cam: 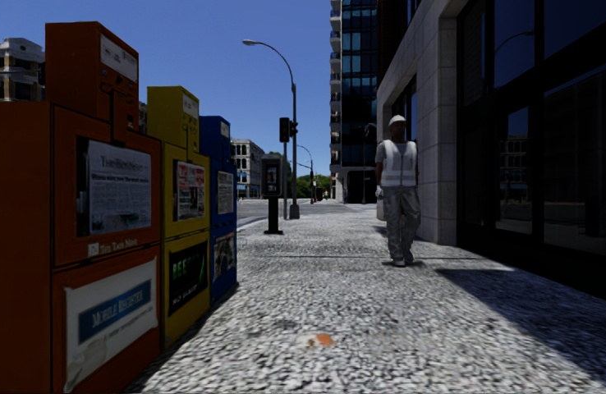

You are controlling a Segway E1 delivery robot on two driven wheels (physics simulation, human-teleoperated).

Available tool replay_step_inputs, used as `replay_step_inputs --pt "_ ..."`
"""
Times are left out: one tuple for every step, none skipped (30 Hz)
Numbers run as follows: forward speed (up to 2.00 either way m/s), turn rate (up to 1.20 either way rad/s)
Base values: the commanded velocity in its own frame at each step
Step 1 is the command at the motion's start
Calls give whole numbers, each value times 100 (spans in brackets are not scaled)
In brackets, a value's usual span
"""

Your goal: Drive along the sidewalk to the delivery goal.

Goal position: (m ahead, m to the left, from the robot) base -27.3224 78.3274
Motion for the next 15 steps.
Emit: replay_step_inputs --pt "200 -21" --pt "200 -21" --pt "200 -21" --pt "200 -21" --pt "200 -21" --pt "200 -21" --pt "200 -21" --pt "200 -21" --pt "200 -21" --pt "200 -21" --pt "200 -21" --pt "200 -16" --pt "200 0" --pt "200 0" --pt "200 0"
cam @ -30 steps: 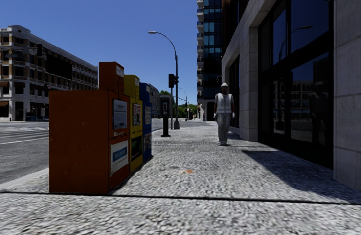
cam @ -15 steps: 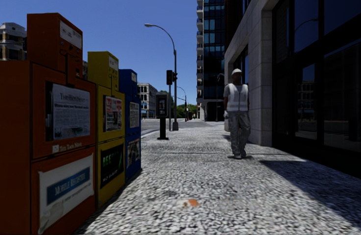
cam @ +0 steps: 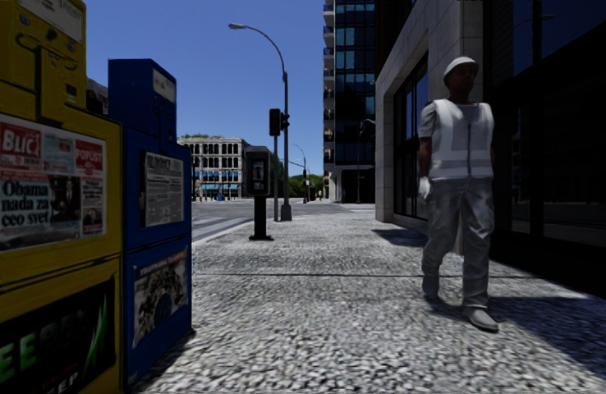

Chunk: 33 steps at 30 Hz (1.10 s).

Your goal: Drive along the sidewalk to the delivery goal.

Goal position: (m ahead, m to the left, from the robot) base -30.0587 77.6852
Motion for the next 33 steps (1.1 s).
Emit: replay_step_inputs --pt "200 0" --pt "200 0" --pt "200 0" --pt "200 0" --pt "200 0" --pt "200 0" --pt "200 0" --pt "200 0" --pt "200 0" --pt "200 0" --pt "200 0" --pt "200 0" --pt "200 0" --pt "200 0" --pt "200 0" --pt "200 0" --pt "200 0" --pt "200 0" --pt "200 11" --pt "200 19" --pt "200 19" --pt "200 45" --pt "200 46" --pt "200 49" --pt "200 52" --pt "200 52" --pt "200 53" --pt "200 53" --pt "200 65" --pt "200 78" --pt "200 78" --pt "200 81" --pt "200 81"
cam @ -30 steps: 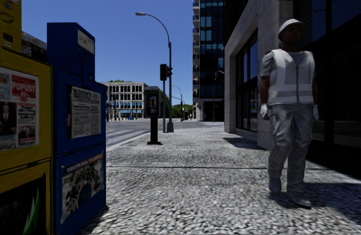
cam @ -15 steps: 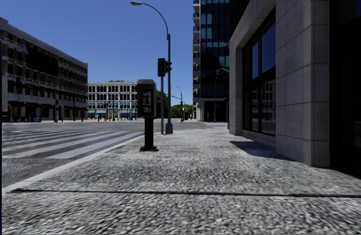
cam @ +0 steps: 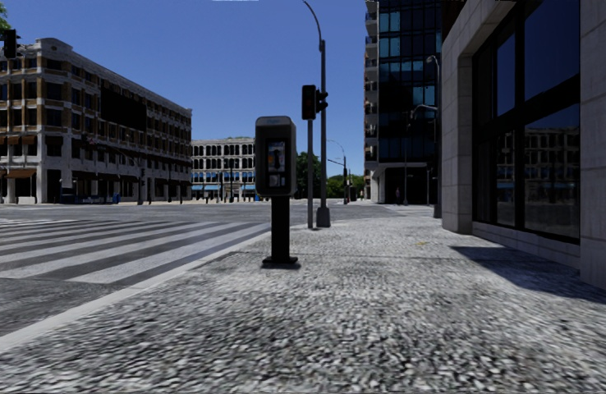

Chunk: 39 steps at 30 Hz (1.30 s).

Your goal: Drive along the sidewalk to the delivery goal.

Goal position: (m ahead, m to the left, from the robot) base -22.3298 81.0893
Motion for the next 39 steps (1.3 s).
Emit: replay_step_inputs --pt "200 79" --pt "200 78" --pt "200 78" --pt "200 73" --pt "200 71" --pt "200 67" --pt "200 62" --pt "200 62" --pt "200 62" --pt "200 61" --pt "200 61" --pt "200 61" --pt "200 61" --pt "200 61" --pt "200 61" --pt "200 61" --pt "200 61" --pt "200 61" --pt "200 61" --pt "200 61" --pt "200 60" --pt "200 59" --pt "200 56" --pt "200 56" --pt "200 56" --pt "200 55" --pt "200 55" --pt "200 53" --pt "200 50" --pt "200 50" --pt "198 44" --pt "194 38" --pt "191 37" --pt "190 37" --pt "190 37" --pt "186 37" --pt "179 37" --pt "171 37" --pt "166 37"
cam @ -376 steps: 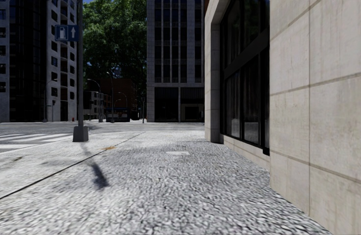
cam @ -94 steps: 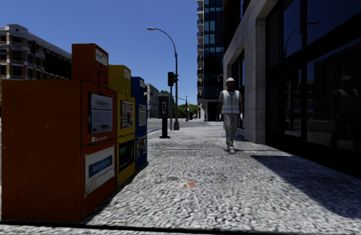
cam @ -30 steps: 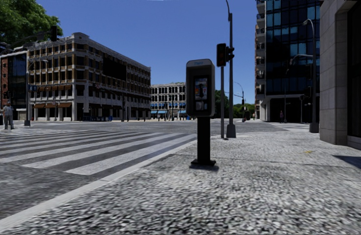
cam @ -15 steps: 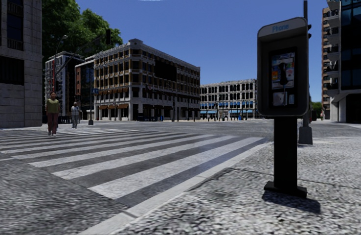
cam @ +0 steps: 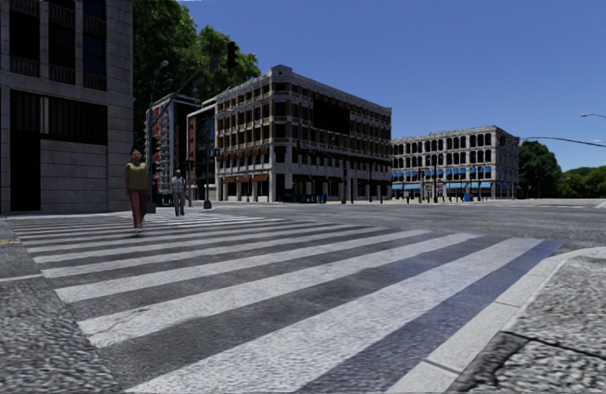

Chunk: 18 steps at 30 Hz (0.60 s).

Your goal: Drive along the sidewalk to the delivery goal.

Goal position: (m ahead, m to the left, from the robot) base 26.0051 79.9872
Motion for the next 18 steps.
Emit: replay_step_inputs --pt "166 37" --pt "164 37" --pt "163 37" --pt "162 42" --pt "161 47" --pt "161 47" --pt "160 49" --pt "159 49" --pt "159 49" --pt "159 49" --pt "159 49" --pt "159 49" --pt "159 49" --pt "159 49" --pt "159 44" --pt "159 44" --pt "159 23" --pt "159 28"
